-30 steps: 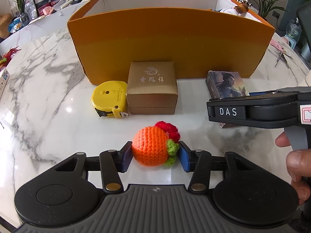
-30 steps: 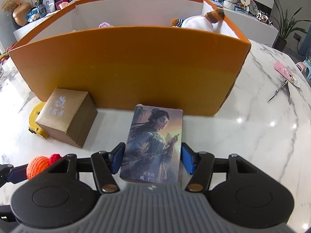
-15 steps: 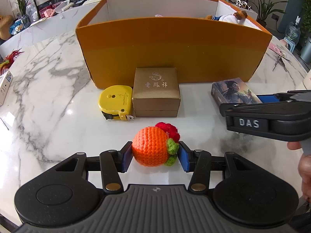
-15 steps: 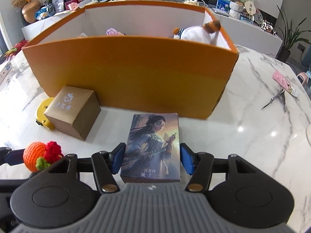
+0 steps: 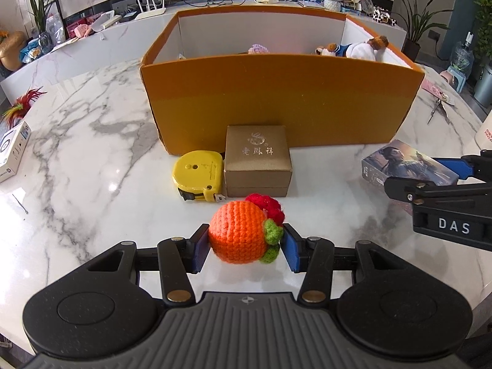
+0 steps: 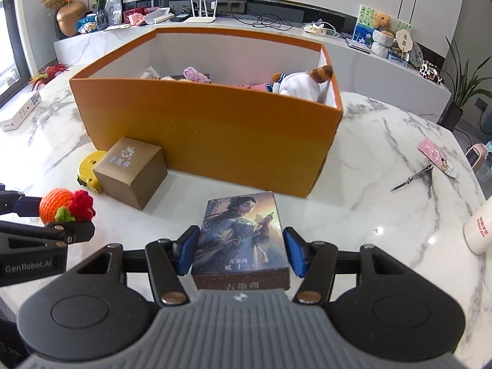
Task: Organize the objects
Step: 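Grasp the crocheted fruit with the left tool while the right tool grasps the card box, then lift and carry the fruit and card box over the orange box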
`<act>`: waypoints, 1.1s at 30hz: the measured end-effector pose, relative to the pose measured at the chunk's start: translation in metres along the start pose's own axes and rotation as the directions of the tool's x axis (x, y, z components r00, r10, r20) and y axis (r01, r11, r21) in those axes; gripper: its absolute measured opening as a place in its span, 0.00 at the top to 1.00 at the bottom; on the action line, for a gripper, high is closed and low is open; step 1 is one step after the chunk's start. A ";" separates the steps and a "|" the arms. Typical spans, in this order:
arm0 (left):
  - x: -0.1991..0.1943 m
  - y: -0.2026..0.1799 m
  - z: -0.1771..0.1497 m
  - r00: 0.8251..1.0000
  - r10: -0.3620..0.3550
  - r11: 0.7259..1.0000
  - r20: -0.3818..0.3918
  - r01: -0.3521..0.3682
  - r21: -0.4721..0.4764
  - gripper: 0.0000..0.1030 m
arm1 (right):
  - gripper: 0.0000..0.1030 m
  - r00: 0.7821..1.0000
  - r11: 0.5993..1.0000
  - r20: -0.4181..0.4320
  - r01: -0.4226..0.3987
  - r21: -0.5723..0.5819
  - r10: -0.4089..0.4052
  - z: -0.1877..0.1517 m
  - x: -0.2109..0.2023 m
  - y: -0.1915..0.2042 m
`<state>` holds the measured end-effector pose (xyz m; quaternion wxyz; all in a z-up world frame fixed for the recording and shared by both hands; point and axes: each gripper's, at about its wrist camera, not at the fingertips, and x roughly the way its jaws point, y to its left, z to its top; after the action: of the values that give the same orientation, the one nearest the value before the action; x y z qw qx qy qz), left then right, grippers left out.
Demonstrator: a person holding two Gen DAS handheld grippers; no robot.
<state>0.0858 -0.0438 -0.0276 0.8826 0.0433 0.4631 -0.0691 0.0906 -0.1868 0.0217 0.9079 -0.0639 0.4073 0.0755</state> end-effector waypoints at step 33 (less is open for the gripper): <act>-0.055 0.020 0.086 0.976 -0.007 0.996 0.216 0.025 -0.085 0.45 | 0.41 0.945 0.982 0.303 -0.159 0.098 0.123 0.067 -0.084 -0.017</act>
<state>0.1279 -0.0314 0.0661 0.9280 -0.0066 0.3677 -0.0603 0.0876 -0.1985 0.1303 0.9530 0.0323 0.2743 0.1242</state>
